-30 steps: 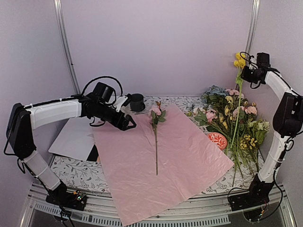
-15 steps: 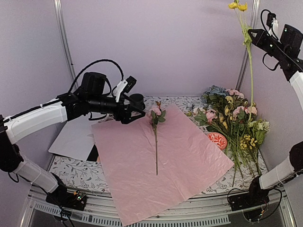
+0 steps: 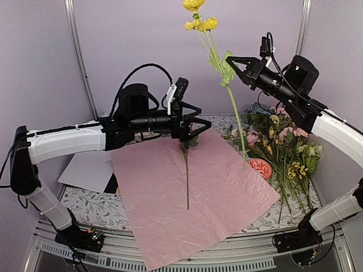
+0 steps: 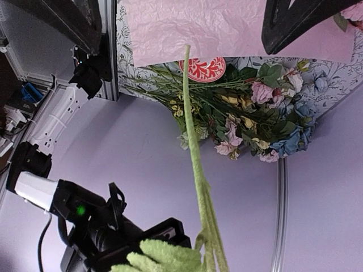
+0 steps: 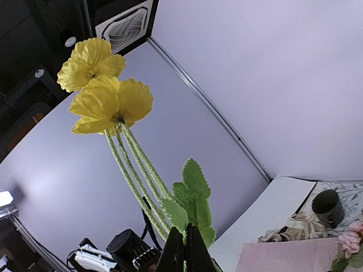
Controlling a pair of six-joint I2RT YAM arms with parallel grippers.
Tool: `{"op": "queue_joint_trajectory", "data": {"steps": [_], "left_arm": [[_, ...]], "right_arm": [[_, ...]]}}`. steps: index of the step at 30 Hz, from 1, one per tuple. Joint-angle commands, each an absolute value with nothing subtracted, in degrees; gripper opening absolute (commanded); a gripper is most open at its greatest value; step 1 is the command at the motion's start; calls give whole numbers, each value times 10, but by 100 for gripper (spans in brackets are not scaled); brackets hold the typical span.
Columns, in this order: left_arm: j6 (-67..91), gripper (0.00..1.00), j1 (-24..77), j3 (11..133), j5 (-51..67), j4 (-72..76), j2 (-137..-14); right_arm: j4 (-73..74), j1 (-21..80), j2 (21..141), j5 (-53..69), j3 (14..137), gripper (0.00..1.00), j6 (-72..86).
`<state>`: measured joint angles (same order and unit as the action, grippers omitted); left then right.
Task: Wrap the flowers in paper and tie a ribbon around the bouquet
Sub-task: Pass from the right arm to the left
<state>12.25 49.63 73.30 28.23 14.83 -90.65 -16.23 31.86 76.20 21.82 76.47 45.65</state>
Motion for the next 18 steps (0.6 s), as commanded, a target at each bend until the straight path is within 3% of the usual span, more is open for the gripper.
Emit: {"op": "queue_joint_trajectory", "data": {"steps": [1,9,11,13,16,18], "left_arm": [[168,99,506,742,246,238,-931],[162,91,506,743,50,178,-943],[163,83,506,736,13,178,-944],[166,61,507,731,-2,175,-943],[169,6,507,722,-4,177,-935],[175,0,510,719,-4,163,-923]], "right_arm": [[-338,377,818,187,733,0,557],[-432,428,912,197,750,0,646],[-432,432,919,203,752,0,649],[-432,431,921,203,746,0,655],[-428,432,920,203,746,0,658],[-416,432,916,202,744,0,652]]}}
